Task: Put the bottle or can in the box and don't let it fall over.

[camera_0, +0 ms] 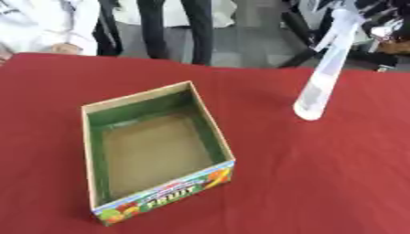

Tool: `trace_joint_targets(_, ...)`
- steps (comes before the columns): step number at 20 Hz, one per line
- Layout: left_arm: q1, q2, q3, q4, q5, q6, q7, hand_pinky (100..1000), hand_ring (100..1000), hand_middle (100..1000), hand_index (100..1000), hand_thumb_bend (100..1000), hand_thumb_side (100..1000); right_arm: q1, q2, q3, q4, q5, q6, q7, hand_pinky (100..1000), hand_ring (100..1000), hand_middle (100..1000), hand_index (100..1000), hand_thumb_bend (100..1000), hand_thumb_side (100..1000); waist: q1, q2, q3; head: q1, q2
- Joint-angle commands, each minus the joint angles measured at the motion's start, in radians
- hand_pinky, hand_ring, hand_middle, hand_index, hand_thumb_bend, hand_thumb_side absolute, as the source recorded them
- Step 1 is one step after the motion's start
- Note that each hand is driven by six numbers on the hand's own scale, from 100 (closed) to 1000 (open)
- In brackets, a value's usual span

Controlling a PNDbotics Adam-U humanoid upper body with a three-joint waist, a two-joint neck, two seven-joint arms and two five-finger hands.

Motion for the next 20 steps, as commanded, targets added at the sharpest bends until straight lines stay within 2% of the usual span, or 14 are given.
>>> trace_joint_targets(1,-0.005,0.016,0.001,-0.021,-0.008,0.000,-0.004,727,658,664,742,100,762,-0.030,-0.020,-0.017,0.000,0.011,-0.005,-0.017,877,927,921,897,100,145,0.000,-0.010,0.003,-0.007,-0.019)
trace_joint_targets(12,-0.009,0.018,0.001,-0.021,-0.017,-0.001,-0.007,728,657,664,742,100,764,-0.053,-0.013,-0.018,0.001,0.028,-0.013,-0.024,875,914,914,890,100,122,-0.007,0.009,0.009,-0.022,-0.049)
trace_joint_targets(17,-0.007,0.017,0.003,-0.021,-0.022,0.001,-0.006,729,657,664,741,100,765,-0.060,-0.012,-0.016,-0.002,0.021,-0.013,-0.002,858,862,882,866,100,100,-0.010,0.014,0.006,-0.020,-0.049)
trace_joint_targets(20,-0.009,0.017,0.002,-0.021,-0.023,0.001,-0.006,729,657,664,741,100,767,-0.062,-0.012,-0.017,-0.003,0.018,-0.010,0.002,858,865,880,862,100,100,-0.012,0.018,0.006,-0.020,-0.052)
